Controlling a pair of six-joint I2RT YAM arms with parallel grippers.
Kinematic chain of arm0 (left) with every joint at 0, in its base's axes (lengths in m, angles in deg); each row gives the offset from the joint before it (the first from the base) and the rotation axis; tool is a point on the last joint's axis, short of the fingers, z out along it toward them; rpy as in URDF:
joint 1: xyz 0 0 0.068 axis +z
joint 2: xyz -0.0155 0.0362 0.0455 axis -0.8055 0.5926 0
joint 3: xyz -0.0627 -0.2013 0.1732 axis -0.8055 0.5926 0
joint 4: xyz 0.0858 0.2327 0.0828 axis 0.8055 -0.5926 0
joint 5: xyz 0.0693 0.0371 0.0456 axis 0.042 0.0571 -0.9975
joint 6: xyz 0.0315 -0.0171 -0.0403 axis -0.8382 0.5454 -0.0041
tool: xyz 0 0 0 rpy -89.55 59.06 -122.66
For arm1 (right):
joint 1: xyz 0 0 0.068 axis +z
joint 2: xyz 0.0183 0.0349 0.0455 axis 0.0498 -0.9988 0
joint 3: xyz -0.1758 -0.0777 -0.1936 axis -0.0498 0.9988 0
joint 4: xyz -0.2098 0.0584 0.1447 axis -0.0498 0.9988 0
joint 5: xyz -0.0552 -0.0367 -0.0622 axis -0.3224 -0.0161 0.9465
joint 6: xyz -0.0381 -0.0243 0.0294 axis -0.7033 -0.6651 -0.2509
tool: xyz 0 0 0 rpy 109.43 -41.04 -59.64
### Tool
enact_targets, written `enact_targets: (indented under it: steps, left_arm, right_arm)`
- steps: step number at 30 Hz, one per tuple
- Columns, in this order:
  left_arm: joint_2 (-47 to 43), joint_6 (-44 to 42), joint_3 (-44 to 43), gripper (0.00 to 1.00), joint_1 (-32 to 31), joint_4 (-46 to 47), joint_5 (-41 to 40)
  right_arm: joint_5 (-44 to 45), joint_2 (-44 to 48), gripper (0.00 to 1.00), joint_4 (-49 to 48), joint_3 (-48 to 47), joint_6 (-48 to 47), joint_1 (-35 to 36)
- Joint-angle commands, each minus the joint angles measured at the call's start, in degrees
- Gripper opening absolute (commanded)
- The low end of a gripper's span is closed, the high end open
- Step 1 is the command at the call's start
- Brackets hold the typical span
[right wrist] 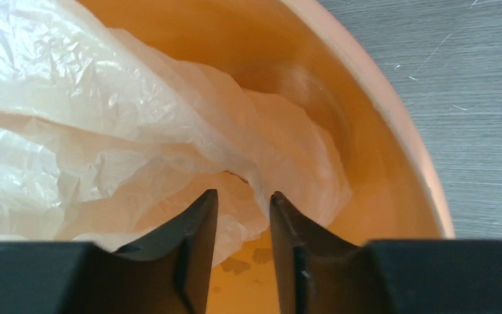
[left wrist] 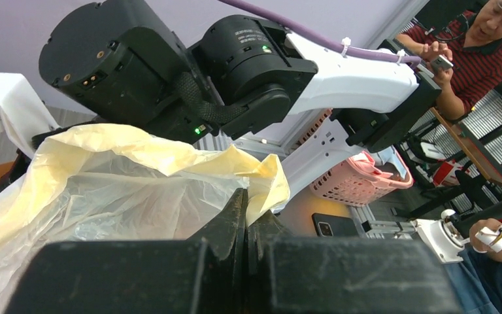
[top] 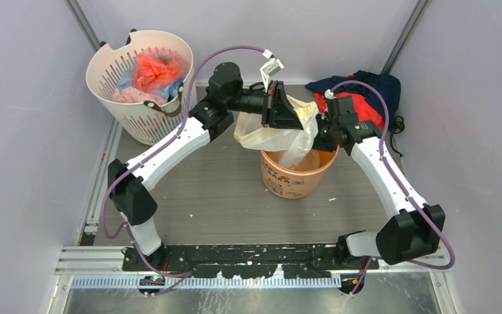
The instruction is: Put the trash bags into the trash bin
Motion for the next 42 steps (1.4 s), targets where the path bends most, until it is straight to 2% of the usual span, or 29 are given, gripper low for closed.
enact_targets:
  steps: [1, 5, 12, 15, 21, 28, 36, 42]
  left_arm:
    - [-1.4, 0.3, 0.8, 0.0, -0.3, 3.0, 1.6]
    - [-2.3, -0.9, 1.5, 0.0, -0.3, 1.7, 2.0]
    - [-4.4, -2.3, 4.2, 0.0, -0.4, 0.8, 2.3]
    - [-5.2, -3.0, 4.6, 0.0, -0.4, 0.1, 2.1]
    - [-5.5, -4.4, 4.0, 0.0, -0.7, -2.5, 3.0]
    - [-6.2, -5.9, 5.7, 0.0, -1.6, -4.4, 3.3]
    - [-6.7, -10.6, 6.4, 0.0, -3.3, -11.3, 2.8]
    - [-7.6, -11.5, 9.2, 0.0, -3.6, -10.9, 2.0]
  right_arm:
    - [3.3, 6.0, 0.51, 0.8, -3.4, 0.1, -0.1]
    - [6.2, 10.8, 0.61, 1.5, -5.1, 0.4, -0.1]
    - [9.4, 17.4, 0.67, 0.8, -6.7, 1.7, -0.1]
    - [10.2, 20.4, 0.67, -1.2, -5.7, 2.9, -0.1]
    - [16.9, 21.8, 0.67, 1.5, -5.2, 1.5, -0.1]
    - [16.6, 24.1, 0.67, 0.3, -2.7, 1.7, -0.1]
    - [17.4, 26.6, 0.68, 0.4, -2.5, 1.4, -0.1]
    - [16.5, 29.6, 0.68, -0.4, -3.9, 2.2, -0.1]
